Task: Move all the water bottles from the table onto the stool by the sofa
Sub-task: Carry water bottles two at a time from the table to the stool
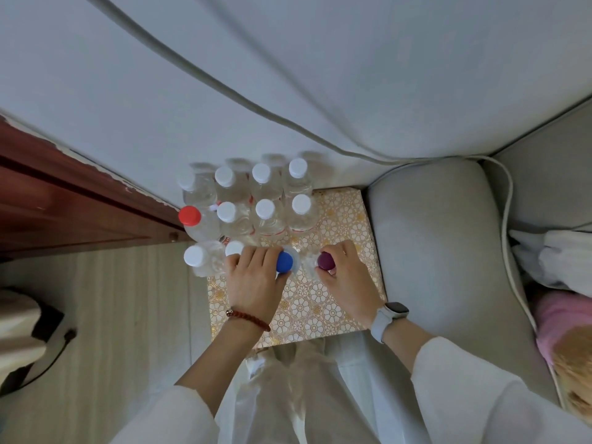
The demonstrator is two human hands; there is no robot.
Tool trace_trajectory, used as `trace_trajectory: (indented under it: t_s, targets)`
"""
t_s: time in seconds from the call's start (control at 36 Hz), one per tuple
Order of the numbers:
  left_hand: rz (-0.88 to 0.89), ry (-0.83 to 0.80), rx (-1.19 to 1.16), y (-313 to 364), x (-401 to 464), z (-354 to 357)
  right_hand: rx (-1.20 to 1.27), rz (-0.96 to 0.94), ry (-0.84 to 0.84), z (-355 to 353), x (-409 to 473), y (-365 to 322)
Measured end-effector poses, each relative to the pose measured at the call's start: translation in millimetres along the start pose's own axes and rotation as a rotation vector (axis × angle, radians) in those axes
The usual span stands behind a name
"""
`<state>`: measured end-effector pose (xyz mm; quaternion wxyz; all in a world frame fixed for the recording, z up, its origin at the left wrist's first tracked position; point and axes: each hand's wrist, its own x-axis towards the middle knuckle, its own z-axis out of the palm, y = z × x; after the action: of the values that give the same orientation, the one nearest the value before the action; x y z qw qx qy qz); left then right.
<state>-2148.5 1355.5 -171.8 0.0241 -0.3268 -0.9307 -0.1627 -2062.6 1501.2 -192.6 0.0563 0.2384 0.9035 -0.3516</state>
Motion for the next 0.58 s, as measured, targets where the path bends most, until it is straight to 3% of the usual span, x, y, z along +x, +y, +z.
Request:
trace_trajectory:
  t_s: [0.31,0.58]
  targets:
    - [-0.021,0.005,0.082,-9,24,1,0.157,0.072,0.046,8,39,-24]
    - [-0.113,-0.097,0.042,-4,21,2,0.186,-0.018,-0.019,5,32,-17]
